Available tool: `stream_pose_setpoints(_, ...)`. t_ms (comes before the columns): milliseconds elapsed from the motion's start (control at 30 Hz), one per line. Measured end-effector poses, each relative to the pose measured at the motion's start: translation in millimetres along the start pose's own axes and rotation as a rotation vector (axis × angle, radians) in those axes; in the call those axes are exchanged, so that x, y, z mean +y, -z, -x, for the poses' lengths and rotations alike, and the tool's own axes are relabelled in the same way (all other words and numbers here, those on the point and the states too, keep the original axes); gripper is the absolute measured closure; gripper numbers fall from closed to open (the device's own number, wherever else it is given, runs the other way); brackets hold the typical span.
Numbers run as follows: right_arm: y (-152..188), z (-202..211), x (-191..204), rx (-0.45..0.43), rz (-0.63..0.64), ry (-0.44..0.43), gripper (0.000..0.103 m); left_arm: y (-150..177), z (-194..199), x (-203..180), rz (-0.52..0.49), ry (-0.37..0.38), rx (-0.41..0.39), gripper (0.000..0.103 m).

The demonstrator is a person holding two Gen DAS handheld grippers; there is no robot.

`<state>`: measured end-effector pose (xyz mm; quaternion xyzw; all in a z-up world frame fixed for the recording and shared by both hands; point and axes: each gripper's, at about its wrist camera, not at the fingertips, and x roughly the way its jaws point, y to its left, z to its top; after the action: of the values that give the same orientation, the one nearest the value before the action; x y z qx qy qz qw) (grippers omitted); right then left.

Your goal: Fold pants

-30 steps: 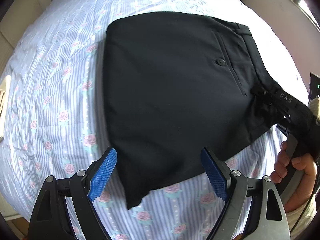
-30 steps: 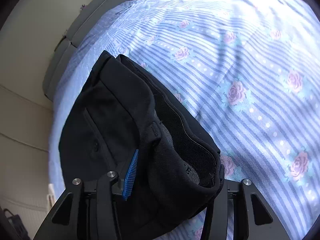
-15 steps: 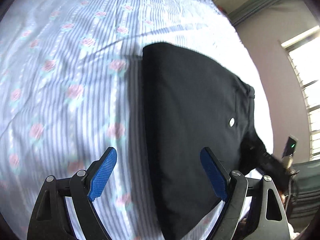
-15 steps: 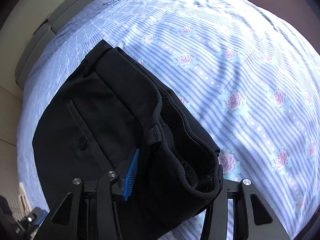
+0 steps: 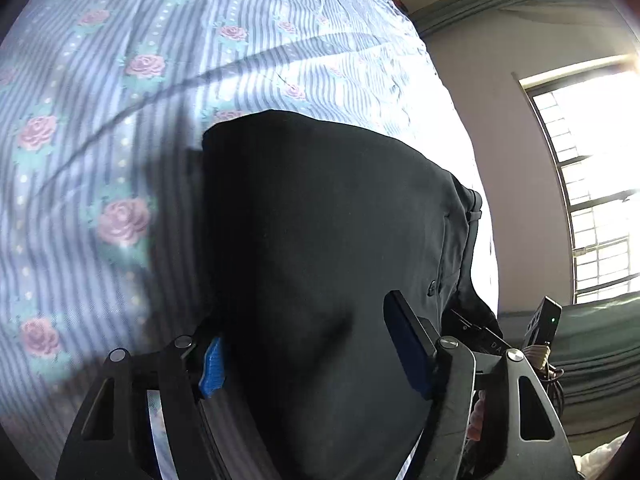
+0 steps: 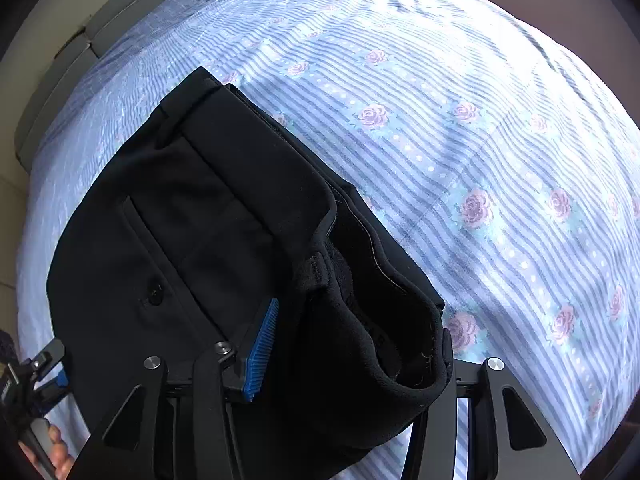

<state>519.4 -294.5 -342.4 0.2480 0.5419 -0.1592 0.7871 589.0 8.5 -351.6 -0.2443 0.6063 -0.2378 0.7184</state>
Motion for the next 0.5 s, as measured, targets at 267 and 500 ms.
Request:
stream_pose_setpoints(267,0,-5,-8,0.004,0.014,-0.024,0.053,-20,-21,4,0.091,0.119,0.019,0.052)
stream_pose_setpoints(500,-1,2,-17,0.034,0.001,-0.048,0.056,-16,-5,-31,0.015,-0.057,0.029,0.079)
